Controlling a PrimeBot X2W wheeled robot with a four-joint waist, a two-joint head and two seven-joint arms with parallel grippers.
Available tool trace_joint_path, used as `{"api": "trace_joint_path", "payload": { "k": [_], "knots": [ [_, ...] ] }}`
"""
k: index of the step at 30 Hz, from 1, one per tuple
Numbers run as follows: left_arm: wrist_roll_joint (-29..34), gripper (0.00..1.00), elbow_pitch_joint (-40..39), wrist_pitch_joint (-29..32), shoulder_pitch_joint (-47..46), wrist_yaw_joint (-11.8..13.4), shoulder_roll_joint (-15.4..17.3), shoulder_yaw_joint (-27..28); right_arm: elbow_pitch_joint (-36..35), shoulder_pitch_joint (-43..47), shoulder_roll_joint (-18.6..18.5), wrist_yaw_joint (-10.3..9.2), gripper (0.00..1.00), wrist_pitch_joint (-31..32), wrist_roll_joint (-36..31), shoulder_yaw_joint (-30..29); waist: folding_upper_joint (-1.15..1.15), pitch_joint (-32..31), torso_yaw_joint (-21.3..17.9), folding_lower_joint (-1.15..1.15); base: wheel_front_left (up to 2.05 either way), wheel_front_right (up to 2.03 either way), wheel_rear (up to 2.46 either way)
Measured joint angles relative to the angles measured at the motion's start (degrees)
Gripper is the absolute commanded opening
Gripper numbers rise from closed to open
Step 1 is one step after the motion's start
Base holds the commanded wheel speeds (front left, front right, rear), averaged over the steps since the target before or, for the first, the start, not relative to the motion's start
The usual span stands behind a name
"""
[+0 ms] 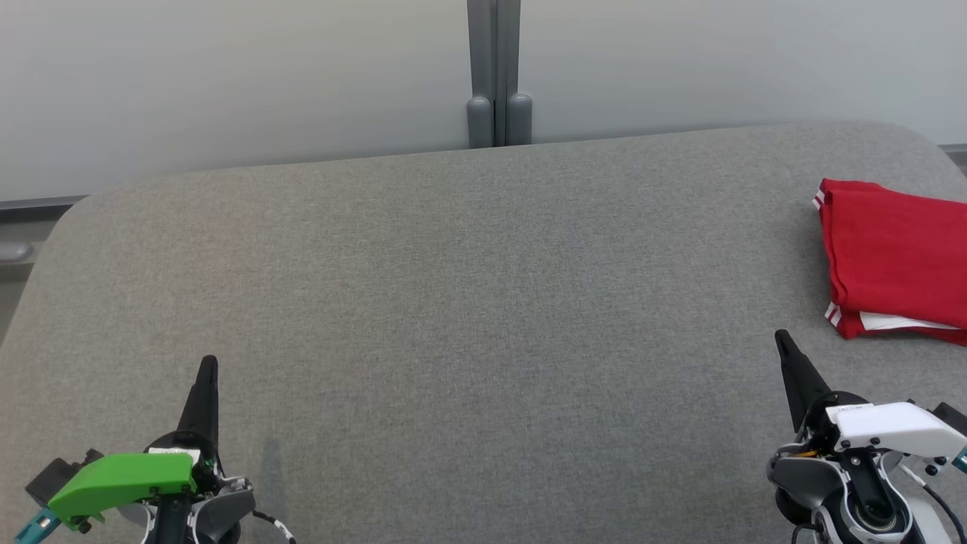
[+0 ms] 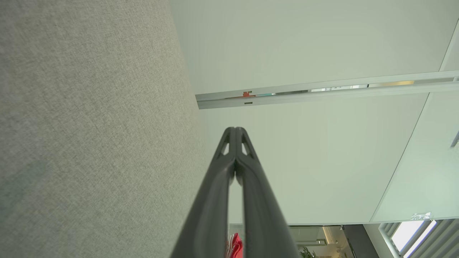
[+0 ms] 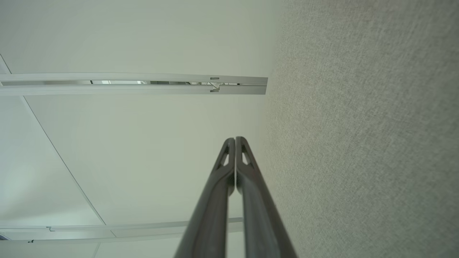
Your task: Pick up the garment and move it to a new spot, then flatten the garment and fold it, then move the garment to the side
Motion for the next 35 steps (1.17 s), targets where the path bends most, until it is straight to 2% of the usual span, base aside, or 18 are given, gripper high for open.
{"api": "trace_joint_path", "payload": {
  "k": [12,35],
  "knots": [
    [-4.20,0.00,-0.36,1.11,-0.54,-0.75,-0.02,1.24,-0.03,-0.68,-0.04,0.00,0.00,1.04,4.58,-0.43,0.00,0.19,-0.43,0.00,0.00,0.00,0.00],
    [-4.24,0.00,-0.42,1.12,-0.61,-0.76,-0.02,1.30,-0.03,-0.71,-0.04,0.00,0.00,1.05,4.64,-0.44,0.00,0.19,-0.44,0.00,0.00,0.00,0.00]
  ]
}}
